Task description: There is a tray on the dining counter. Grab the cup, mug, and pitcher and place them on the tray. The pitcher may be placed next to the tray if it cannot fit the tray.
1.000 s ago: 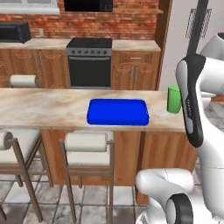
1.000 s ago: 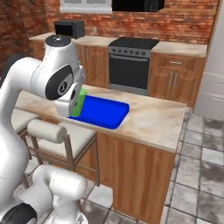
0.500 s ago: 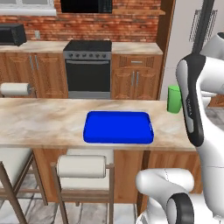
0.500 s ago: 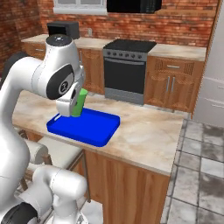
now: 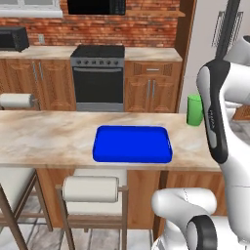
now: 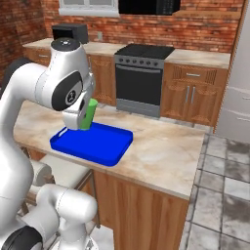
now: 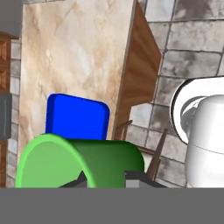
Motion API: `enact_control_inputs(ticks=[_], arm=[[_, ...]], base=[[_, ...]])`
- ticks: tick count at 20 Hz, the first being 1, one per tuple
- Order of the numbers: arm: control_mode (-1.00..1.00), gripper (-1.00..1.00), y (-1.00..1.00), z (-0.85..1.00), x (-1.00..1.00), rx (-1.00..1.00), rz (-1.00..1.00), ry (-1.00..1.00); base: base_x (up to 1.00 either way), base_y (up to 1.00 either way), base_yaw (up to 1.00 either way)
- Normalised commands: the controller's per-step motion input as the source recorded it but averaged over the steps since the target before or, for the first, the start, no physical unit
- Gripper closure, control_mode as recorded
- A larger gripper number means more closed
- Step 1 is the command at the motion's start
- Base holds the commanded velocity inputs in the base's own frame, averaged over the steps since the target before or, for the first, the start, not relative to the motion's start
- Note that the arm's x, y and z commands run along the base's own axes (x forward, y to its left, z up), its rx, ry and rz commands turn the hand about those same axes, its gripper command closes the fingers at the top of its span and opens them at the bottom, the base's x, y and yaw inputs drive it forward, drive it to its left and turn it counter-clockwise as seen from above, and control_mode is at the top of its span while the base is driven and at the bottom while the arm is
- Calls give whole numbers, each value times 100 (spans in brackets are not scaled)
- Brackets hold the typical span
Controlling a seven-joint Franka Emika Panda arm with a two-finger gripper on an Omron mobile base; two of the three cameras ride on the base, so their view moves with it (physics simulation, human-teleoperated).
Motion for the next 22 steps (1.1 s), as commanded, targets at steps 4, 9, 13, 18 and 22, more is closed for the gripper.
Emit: enact_control_inputs(ticks=[4,9,13,18,22], arm=[[-100,100,16,-9,29,0,5,0],[-100,100,37,-25,58,0,13,0],[-100,100,38,-33,67,0,18,2],[-100,100,45,-44,55,0,15,1],[-100,100,55,-46,31,-1,9,0]], base=[[8,1,1],[0,0,0],[0,0,0],[0,0,0],[0,0,0]])
